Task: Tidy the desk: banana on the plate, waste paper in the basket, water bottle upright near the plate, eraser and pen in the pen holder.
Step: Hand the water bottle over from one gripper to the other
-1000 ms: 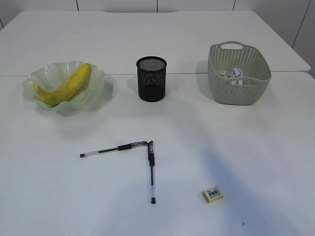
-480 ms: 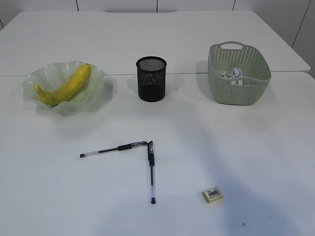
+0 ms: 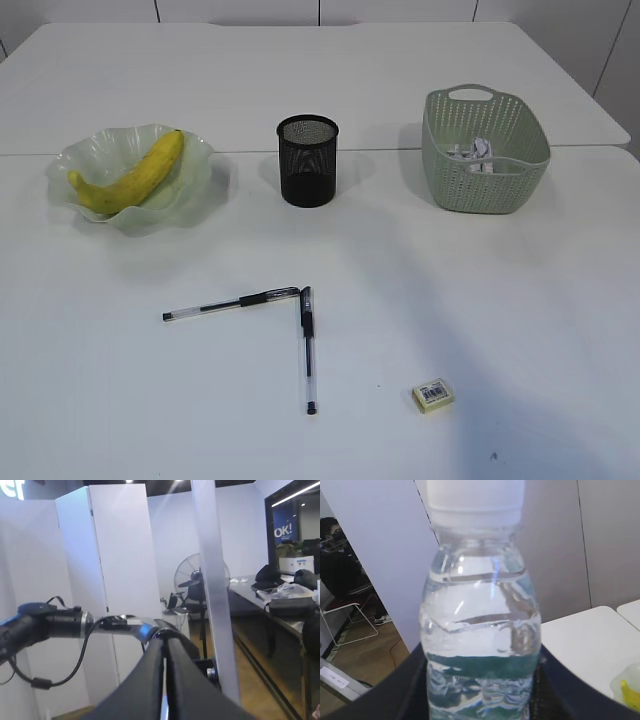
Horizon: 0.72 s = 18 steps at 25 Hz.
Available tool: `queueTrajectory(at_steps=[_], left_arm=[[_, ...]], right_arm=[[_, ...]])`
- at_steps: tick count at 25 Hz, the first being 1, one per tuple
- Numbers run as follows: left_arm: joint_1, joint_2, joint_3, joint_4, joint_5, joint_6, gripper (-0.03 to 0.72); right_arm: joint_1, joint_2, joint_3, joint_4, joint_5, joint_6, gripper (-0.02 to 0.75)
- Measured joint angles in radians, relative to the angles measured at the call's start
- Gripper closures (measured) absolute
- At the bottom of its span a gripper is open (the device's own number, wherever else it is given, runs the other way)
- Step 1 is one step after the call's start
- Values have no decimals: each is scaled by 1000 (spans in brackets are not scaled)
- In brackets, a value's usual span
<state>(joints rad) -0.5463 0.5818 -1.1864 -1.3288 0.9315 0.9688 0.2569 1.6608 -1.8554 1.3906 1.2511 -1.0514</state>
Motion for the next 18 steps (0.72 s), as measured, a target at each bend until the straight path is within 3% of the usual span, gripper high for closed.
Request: queueTrajectory(at_steps=[5, 11, 18], left_arm=[[0, -108, -3, 309, -3, -218, 704], [0, -146, 70, 611, -58, -389, 704], [0, -146, 171, 668, -190, -448, 688]], right_arm=[[0, 0, 0, 0, 0, 0, 388], [0, 0, 0, 0, 0, 0, 388], [0, 0, 0, 2, 0, 0, 388]])
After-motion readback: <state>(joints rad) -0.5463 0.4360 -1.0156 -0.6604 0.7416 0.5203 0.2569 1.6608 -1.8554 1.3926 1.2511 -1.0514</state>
